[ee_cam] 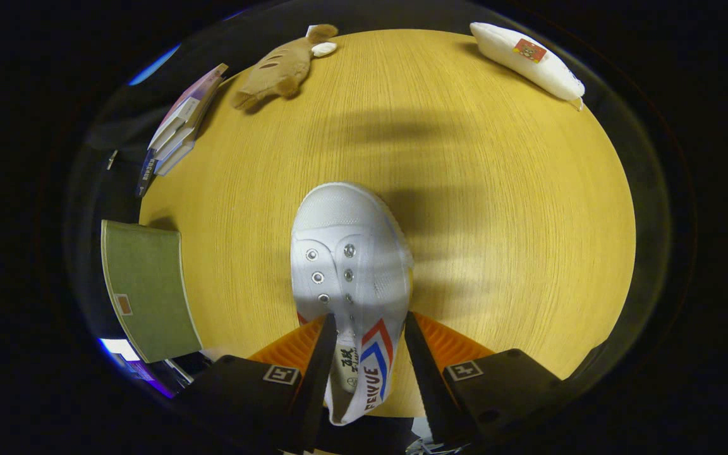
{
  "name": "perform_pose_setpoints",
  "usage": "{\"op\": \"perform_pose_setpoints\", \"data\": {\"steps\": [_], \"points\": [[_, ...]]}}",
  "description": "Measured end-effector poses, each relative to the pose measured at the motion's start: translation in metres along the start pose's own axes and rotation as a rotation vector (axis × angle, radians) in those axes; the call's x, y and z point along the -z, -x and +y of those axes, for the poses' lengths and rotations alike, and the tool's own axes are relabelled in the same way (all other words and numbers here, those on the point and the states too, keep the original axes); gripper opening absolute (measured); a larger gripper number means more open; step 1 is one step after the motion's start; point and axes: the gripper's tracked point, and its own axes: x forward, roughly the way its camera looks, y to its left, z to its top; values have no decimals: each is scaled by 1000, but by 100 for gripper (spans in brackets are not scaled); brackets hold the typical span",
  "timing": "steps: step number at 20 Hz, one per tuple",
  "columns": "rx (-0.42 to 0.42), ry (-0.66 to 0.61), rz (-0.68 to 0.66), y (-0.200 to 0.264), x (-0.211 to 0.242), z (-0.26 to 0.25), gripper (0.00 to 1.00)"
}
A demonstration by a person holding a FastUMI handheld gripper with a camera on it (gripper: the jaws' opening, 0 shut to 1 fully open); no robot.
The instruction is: Open the storage box then place both shoes into the box .Put the left shoe in first, then the right shoe, with the right side of both shoes facing outward in a uniform manner.
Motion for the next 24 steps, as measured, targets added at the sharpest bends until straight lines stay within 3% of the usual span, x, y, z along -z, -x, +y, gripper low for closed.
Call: {"op": "perform_pose_setpoints", "data": {"steps": [3, 4, 5, 12, 24], "points": [[-39, -36, 18, 7, -3, -4, 25], [-58, -45, 10, 11, -2, -5, 14], [-71, -67, -2, 13, -3, -4, 10], [-202, -217, -66, 64, -10, 33, 10], [-357, -167, -180, 161, -9, 192, 10]]}}
